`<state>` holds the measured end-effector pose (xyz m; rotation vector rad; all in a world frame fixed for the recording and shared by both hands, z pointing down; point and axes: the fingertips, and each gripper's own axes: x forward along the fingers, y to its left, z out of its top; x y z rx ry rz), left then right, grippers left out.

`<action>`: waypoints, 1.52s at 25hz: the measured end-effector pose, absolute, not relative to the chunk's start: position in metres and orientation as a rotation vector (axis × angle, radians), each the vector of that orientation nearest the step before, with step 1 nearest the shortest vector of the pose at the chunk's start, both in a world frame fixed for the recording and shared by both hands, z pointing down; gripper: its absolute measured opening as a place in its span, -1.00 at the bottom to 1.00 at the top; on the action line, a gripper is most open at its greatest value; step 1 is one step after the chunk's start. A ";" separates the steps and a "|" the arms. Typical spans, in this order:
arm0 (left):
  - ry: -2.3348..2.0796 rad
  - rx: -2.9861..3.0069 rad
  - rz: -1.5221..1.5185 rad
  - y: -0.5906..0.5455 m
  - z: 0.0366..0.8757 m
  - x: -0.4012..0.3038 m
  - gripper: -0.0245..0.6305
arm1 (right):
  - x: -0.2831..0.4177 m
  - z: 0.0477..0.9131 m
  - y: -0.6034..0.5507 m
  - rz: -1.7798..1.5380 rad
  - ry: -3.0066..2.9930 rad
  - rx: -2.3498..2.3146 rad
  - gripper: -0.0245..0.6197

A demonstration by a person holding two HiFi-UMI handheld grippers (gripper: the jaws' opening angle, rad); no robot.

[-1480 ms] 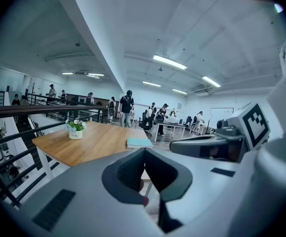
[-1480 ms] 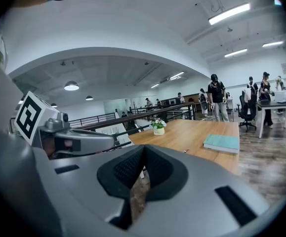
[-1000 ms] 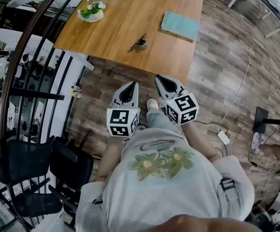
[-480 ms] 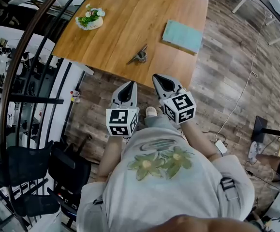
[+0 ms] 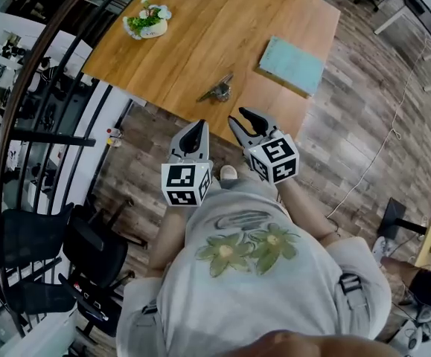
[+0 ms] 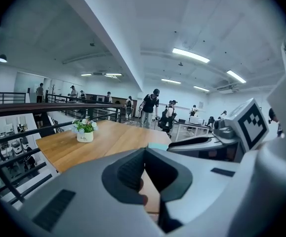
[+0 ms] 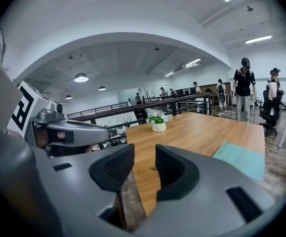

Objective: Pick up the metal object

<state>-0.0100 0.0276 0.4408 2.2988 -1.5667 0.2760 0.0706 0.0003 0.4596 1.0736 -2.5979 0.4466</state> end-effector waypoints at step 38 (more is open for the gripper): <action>-1.458 2.166 0.416 -0.097 0.510 -0.085 -0.88 | 0.025 0.598 -0.119 0.623 -2.276 0.829 -0.09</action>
